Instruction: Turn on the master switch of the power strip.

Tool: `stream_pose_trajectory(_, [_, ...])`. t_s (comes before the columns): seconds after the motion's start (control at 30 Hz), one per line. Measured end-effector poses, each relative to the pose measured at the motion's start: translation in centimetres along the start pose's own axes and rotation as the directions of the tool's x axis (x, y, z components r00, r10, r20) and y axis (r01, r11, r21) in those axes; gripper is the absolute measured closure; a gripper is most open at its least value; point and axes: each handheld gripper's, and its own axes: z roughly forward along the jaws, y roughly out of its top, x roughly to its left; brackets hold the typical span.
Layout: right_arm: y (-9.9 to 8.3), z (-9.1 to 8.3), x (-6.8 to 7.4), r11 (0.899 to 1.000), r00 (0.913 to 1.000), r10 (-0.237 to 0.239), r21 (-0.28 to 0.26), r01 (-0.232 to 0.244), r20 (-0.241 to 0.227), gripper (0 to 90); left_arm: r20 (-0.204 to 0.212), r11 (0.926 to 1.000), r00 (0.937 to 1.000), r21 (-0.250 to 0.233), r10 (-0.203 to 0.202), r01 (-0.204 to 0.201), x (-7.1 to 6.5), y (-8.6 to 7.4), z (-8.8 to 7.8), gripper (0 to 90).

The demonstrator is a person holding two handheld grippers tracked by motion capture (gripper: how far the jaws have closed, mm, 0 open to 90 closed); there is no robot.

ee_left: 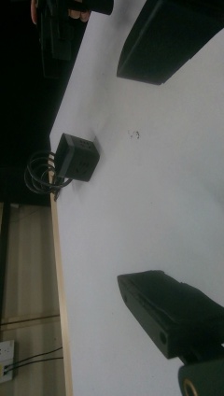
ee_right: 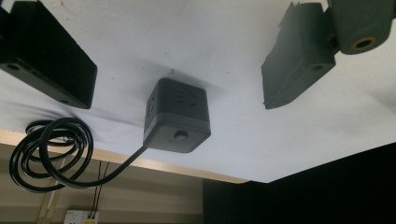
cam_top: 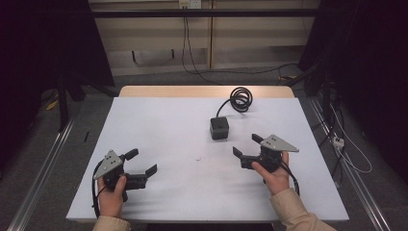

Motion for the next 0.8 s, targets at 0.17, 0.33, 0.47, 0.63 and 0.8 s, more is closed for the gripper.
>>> stream_pose_trajectory(0.17, [0.5, 0.6, 0.1, 1.0, 1.0, -0.003, 0.003, 0.003, 0.0, 10.1, 0.001, 1.0, 1.0, -0.004, -0.004, 0.004, 0.0, 0.0, 0.0, 2.7])
stream_pose_trajectory(0.33, [0.8, 1.2, 0.3, 1.0, 1.0, -0.009, 0.007, 0.009, -0.002, 10.2, 0.002, 1.0, 1.0, -0.004, -0.001, 0.001, 0.0, 0.0, -0.1, 2.7])
stream_pose_trajectory(0.47, [1.0, 1.6, 0.5, 1.0, 0.9999, -0.012, 0.013, 0.012, -0.005, 10.2, 0.003, 1.0, 1.0, -0.005, -0.001, 0.001, 0.0, 0.0, -0.1, 2.7])
stream_pose_trajectory(0.63, [1.1, 2.2, 0.5, 1.0, 0.9998, -0.016, 0.016, 0.016, -0.009, 10.6, 0.003, 1.0, 1.0, -0.006, 0.0, 0.0, 0.1, 0.0, -0.1, 2.7])
stream_pose_trajectory(0.8, [1.0, 2.6, 0.4, 1.0, 0.9999, -0.012, 0.021, 0.012, -0.006, 11.0, 0.006, 1.0, 1.0, -0.005, -0.001, 0.001, 0.1, 0.0, -0.2, 2.7])
